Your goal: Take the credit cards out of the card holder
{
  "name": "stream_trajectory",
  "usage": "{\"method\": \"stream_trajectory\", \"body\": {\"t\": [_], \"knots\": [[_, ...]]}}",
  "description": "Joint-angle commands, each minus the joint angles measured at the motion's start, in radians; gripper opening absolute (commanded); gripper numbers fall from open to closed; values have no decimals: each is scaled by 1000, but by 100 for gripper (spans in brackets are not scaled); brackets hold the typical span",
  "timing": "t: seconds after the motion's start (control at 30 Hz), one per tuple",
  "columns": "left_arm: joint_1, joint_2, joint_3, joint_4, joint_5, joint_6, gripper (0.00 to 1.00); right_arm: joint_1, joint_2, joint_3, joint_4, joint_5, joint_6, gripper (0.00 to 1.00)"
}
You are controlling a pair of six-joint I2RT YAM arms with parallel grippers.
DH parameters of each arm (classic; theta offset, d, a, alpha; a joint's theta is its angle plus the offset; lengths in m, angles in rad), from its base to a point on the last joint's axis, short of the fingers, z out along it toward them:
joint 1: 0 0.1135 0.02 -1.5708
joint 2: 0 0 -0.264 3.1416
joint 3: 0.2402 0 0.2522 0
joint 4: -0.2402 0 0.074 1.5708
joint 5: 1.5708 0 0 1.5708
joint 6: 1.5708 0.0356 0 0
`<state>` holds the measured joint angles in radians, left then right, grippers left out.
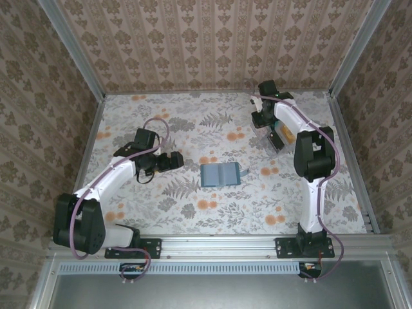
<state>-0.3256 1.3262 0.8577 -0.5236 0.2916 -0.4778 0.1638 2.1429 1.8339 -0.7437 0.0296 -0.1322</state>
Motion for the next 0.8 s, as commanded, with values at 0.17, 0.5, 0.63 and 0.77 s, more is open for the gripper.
{"method": "stream_trajectory", "body": {"t": [0.17, 0.5, 0.63, 0.77], "knots": [[8, -40, -20, 7, -3, -23, 100, 72, -256, -179, 3, -47, 189, 39], [32, -92, -57, 9, -89, -55, 100, 402, -517, -532, 143, 57, 449, 61], [45, -121, -84, 24, -90, -71, 100, 508, -520, -616, 200, 86, 567, 62], [53, -131, -94, 28, -76, -77, 100, 586, -460, -627, 200, 122, 658, 62]]}}
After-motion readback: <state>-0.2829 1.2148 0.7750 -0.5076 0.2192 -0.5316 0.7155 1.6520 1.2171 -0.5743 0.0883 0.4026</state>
